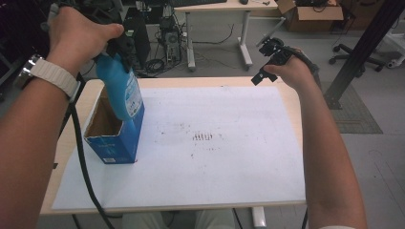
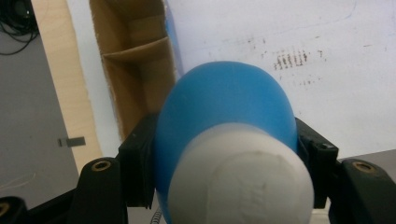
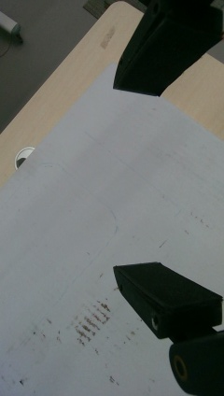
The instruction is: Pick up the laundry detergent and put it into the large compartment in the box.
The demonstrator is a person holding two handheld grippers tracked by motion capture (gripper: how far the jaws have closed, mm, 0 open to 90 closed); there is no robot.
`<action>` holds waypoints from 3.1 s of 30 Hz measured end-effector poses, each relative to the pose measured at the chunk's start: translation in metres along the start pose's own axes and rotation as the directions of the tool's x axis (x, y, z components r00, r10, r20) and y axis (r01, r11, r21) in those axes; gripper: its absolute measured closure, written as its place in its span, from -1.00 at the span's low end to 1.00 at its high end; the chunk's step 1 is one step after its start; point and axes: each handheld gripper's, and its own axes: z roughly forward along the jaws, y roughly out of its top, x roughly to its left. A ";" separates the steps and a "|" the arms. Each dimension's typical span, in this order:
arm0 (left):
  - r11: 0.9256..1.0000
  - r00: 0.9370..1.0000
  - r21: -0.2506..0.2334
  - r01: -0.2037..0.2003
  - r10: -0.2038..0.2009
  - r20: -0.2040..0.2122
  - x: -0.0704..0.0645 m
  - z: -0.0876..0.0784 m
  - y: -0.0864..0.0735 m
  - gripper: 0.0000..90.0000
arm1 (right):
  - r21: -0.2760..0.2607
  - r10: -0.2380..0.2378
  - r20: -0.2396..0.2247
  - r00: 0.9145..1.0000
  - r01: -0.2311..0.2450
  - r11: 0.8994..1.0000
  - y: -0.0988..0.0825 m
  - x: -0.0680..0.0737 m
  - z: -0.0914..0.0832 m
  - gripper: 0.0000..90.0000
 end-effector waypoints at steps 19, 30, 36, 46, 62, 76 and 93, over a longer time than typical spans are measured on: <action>0.998 0.996 0.004 0.062 -0.062 -0.064 0.035 0.011 0.003 -0.17 | 0.007 0.006 0.000 1.000 -0.006 1.000 0.000 -0.002 0.001 -0.79; 0.997 0.993 0.004 0.081 -0.081 -0.088 0.052 0.034 0.005 -0.17 | 0.013 0.004 0.005 1.000 -0.004 1.000 0.001 -0.001 0.004 -0.79; 0.997 0.993 0.011 0.076 -0.075 -0.090 0.059 0.060 0.004 -0.17 | 0.014 0.005 0.008 1.000 -0.006 1.000 0.001 -0.001 0.004 -0.79; 0.997 0.994 0.015 0.075 -0.073 -0.082 0.066 0.094 -0.001 -0.17 | 0.016 0.004 0.011 1.000 -0.004 1.000 0.001 0.000 0.004 -0.79; 0.996 0.994 0.004 0.085 -0.085 -0.062 0.070 0.140 -0.007 -0.17 | 0.019 -0.001 0.011 1.000 0.001 1.000 0.003 0.002 0.006 -0.79; 0.996 0.994 -0.003 0.085 -0.085 -0.074 0.072 0.174 -0.012 -0.17 | 0.023 0.001 0.011 1.000 -0.001 1.000 0.001 0.001 0.007 -0.79; 0.996 0.993 0.009 0.093 -0.092 -0.069 0.074 0.195 -0.016 -0.17 | 0.026 0.000 0.012 1.000 -0.001 1.000 0.001 0.001 0.008 -0.79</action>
